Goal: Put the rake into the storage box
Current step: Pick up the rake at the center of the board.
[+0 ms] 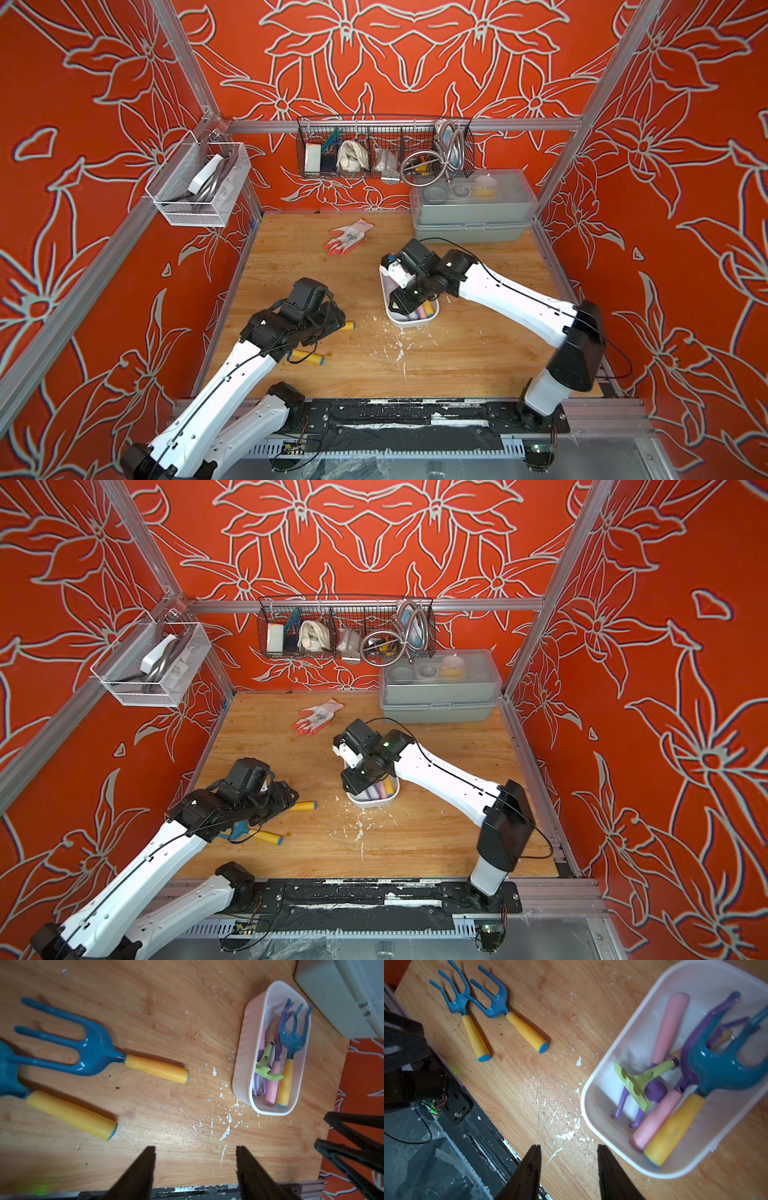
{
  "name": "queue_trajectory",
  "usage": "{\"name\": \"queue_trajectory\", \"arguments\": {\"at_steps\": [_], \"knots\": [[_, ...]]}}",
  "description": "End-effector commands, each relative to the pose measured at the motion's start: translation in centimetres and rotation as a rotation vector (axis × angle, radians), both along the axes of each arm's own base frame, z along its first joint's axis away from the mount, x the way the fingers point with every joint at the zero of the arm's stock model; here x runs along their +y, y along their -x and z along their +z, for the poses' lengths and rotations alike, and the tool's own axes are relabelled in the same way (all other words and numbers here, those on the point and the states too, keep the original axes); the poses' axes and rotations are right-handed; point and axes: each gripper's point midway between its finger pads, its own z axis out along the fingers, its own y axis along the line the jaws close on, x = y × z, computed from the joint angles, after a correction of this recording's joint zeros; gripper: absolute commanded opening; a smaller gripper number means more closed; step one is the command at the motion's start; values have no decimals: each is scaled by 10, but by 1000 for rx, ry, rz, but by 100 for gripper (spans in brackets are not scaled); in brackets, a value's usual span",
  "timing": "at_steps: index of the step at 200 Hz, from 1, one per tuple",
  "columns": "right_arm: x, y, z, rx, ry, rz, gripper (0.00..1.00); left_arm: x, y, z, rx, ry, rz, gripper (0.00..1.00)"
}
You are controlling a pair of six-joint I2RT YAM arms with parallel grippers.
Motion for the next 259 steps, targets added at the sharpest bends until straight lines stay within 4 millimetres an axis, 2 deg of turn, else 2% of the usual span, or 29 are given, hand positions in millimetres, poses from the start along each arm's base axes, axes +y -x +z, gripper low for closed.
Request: {"name": "queue_trajectory", "arguments": {"at_steps": [1, 18, 23, 59, 84, 126, 147, 196, 234, 259], "knots": [[19, 11, -9, -11, 57, 146, 46, 20, 10, 1, -12, -44, 62, 80], [37, 14, -19, -15, 86, 206, 47, 36, 16, 6, -30, -87, 119, 99], [43, 14, -21, -19, 91, 223, 47, 41, 18, 7, -30, -98, 139, 100], [81, 19, -44, -29, 139, 315, 47, 70, 34, 19, -59, -151, 269, 100], [100, 22, -60, -15, 154, 345, 47, 67, 40, 23, -85, -118, 246, 94], [122, 21, -88, 2, 169, 366, 47, 53, 64, -3, 82, -54, 198, 83], [124, 19, -105, 13, 214, 366, 47, 47, 75, -9, 126, -15, 185, 79], [141, 9, -129, 15, 238, 368, 47, 46, 93, -11, 156, 39, 194, 77], [141, 9, -148, 22, 267, 362, 44, 48, 97, -10, 163, 22, 185, 78], [140, 9, -158, 6, 299, 356, 39, 48, 98, -12, 172, 16, 180, 79]]}}
